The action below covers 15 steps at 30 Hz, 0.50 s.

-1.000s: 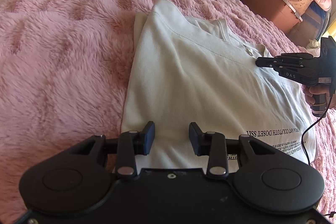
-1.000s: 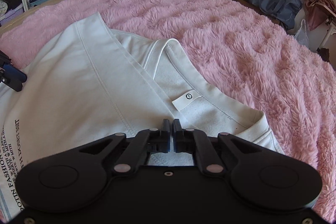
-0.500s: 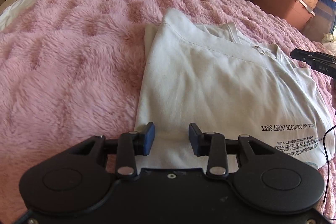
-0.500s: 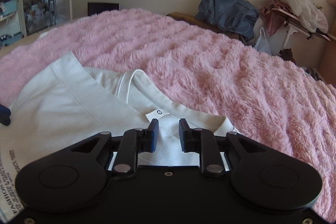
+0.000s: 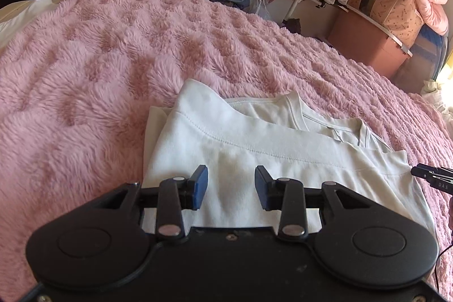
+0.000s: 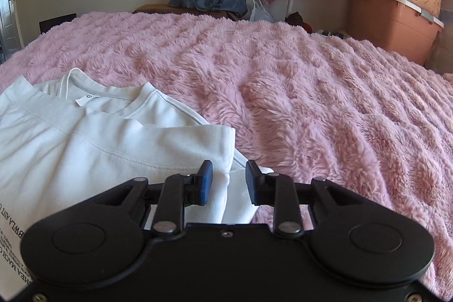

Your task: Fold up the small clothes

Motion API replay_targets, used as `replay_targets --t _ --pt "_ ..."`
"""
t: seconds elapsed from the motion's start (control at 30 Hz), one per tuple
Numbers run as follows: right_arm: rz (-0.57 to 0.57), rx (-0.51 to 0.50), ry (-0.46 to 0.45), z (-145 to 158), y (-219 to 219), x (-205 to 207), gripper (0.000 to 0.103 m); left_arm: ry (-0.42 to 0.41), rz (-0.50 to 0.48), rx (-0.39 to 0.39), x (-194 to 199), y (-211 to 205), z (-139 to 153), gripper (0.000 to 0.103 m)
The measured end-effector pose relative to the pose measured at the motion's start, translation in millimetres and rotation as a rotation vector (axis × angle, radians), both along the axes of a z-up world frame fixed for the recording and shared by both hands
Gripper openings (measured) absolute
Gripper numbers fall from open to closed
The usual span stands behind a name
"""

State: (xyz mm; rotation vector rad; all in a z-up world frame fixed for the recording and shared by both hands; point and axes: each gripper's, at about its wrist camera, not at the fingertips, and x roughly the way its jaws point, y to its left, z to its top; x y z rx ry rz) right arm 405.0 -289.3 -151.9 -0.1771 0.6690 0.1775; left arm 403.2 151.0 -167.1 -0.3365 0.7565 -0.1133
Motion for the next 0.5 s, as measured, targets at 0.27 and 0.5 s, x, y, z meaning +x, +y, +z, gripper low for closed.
replay_targets --t 0.27,0.5 --pt "0.042 0.045 0.024 -16.6 12.8 18.0 0.008 0.074 0.043 0.01 23.8 1.3 -23.2 0.039" --pt "0.005 0.013 -0.013 -13.8 9.7 15.8 0.007 0.068 0.055 0.096 23.7 0.3 -27.7 0.039"
